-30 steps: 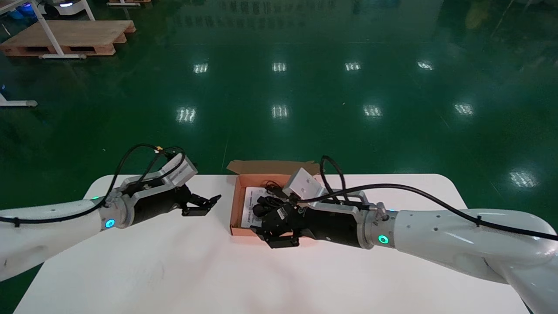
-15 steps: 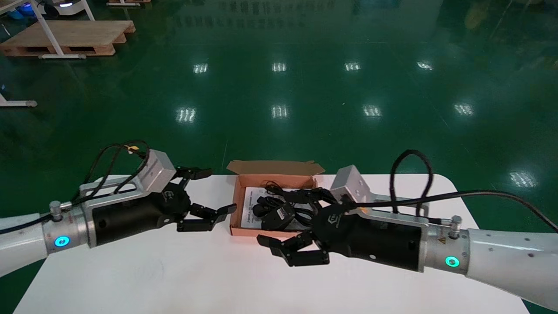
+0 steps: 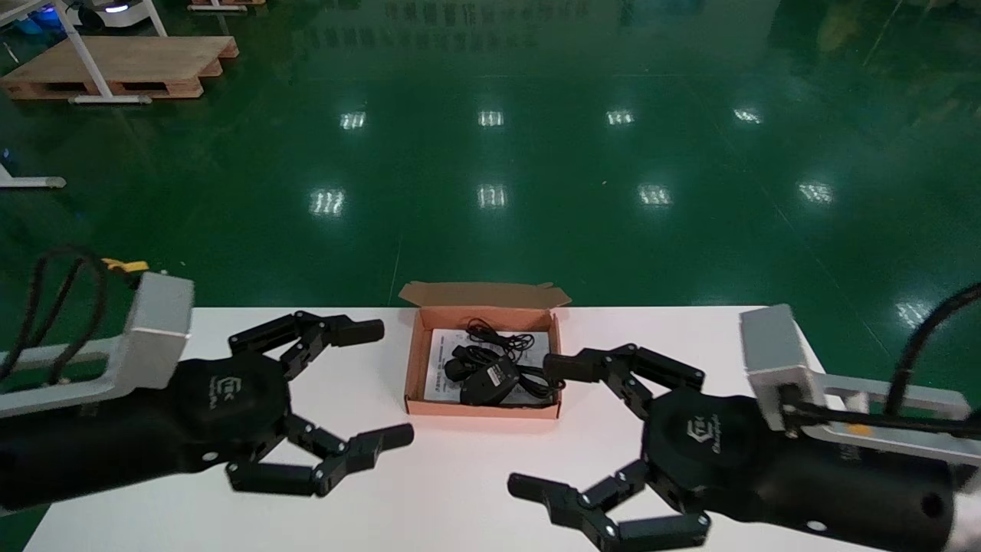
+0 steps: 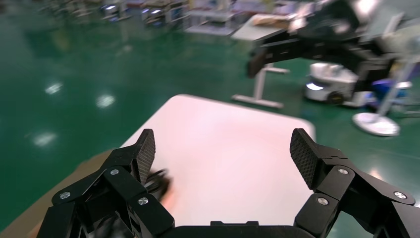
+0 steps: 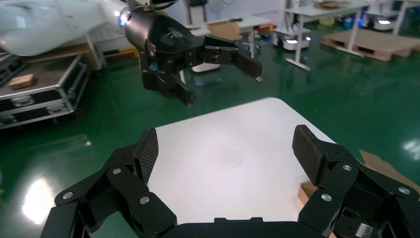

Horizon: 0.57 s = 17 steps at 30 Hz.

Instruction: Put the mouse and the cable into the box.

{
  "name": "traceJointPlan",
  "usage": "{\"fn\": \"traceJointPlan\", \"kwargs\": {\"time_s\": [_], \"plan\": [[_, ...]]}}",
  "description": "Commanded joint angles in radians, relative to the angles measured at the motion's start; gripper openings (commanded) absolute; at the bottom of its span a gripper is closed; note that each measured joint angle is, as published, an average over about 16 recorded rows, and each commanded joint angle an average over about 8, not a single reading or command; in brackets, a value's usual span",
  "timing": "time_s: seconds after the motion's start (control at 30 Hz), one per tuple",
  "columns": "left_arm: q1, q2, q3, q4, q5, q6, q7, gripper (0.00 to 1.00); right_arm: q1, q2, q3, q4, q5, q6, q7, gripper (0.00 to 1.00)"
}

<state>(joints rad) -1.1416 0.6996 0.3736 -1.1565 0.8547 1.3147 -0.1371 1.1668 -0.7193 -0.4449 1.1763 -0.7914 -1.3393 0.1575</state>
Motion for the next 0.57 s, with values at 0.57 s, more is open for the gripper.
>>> {"fn": "traceJointPlan", "kwargs": {"time_s": [0.57], "plan": [[0.076, -0.102, -0.111, -0.153, -0.150, 0.223, -0.052, 1.00, -0.112, 0.130, 0.200, 0.130, 0.075, -0.189, 0.034, 1.00]]}}
